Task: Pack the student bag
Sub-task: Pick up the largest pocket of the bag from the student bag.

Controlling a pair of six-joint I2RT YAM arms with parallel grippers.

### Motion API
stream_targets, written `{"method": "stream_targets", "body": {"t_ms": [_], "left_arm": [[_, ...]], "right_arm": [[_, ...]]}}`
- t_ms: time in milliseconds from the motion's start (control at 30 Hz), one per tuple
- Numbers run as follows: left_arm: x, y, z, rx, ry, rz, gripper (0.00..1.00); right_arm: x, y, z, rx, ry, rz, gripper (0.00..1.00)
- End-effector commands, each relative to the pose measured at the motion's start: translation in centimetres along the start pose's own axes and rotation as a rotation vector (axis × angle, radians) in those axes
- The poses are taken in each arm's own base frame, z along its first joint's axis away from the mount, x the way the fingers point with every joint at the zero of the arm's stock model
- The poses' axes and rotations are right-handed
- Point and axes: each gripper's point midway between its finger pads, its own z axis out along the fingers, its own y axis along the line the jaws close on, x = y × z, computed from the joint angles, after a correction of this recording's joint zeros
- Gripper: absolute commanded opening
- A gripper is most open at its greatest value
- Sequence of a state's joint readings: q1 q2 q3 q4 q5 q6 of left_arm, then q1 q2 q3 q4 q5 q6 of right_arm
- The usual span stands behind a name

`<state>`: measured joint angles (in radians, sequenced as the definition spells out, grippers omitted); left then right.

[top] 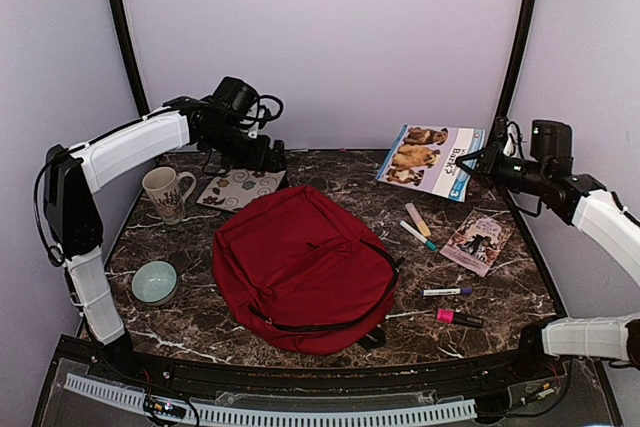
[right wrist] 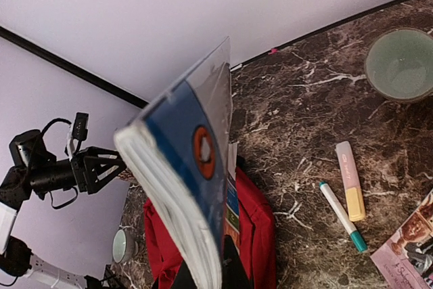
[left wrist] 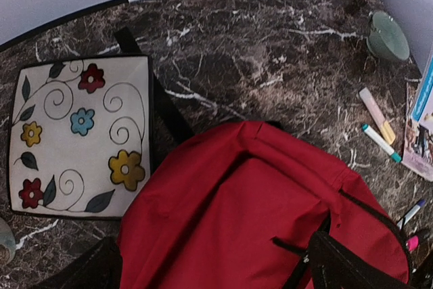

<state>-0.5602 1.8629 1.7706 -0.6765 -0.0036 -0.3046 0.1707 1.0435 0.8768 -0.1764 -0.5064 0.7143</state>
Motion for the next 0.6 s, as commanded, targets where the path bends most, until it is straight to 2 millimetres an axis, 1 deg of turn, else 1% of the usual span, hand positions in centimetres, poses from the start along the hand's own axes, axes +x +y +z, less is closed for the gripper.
{"method": "stream_targets", "body": {"t_ms": [0,100,167,267,300,400,567], "left_arm": [[2.1,0.2,-2.2,0.076,0.075,0.09,0.98],[3.3,-1.8,-2.2,0.194,0.092,0.112,0.98],[4.1,-3.4,-2.8,0.26,0.1,0.151,0.95],[5.8,-6.2,-3.3,0.34,0.126,0.262,0.91],[6.9,-7.9,-3.5,0.38,0.144,0.312,0.9],[9.7,-11.4,-3.6,0.479,0.203,0.389,0.87],[13.8,-15.2,-3.3,0.577,0.292,0.439,0.79]], "right_arm": [[-1.4,-0.2,-1.5,0.07,-0.081,-0.009,0.0],[-1.1,-1.3,-2.2,0.143,-0.089,0.013,0.0],[-0.9,-2.2,-2.8,0.197,-0.098,0.034,0.0],[-0.2,-3.3,-3.5,0.254,-0.103,0.081,0.0],[0.2,-3.7,-3.7,0.27,-0.094,0.102,0.0],[1.1,-4.5,-4.0,0.31,-0.074,0.153,0.0],[2.1,-5.4,-5.1,0.373,-0.061,0.226,0.0]]}}
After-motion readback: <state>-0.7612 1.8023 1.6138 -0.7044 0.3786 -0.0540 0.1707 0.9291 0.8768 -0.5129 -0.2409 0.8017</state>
